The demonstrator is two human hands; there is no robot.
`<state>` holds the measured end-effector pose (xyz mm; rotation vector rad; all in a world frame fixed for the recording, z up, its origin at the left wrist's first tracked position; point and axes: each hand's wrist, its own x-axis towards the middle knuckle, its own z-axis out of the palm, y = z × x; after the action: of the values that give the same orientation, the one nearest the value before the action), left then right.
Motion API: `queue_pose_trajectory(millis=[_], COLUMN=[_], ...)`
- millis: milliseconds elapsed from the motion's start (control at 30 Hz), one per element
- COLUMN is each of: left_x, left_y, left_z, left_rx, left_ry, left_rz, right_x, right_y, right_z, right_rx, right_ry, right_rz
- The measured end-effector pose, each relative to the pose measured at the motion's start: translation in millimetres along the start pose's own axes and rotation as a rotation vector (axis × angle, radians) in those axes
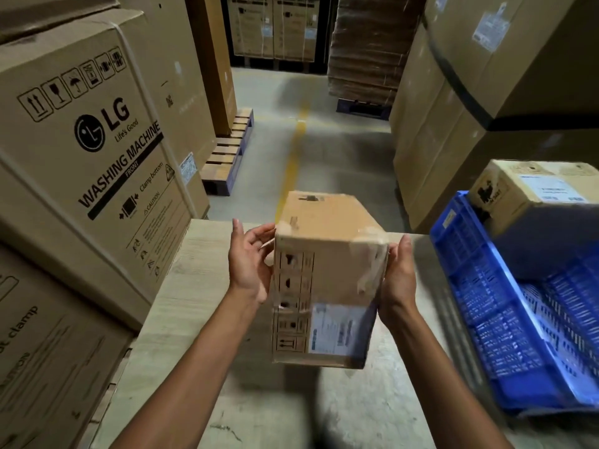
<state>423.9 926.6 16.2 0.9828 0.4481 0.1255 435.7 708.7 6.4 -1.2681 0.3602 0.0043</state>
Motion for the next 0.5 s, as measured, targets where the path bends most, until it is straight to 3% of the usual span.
queue_pose_trajectory(millis=[233, 500], left_x=[-13.0, -9.8], left_y=[-59.7, -79.4], left_z=[-22.2, -39.6], left_rx=[0.062, 0.341], left_ry=[-0.026, 0.043], left_rz=[-0.246, -0.263], right_x=[-11.6, -17.9], right_y=[39.4, 45.3], right_z=[-18.7, -28.9], right_rx=[-0.132, -0.471], right_ry=[0.036, -0.091], right_rz=[0.143, 0.155])
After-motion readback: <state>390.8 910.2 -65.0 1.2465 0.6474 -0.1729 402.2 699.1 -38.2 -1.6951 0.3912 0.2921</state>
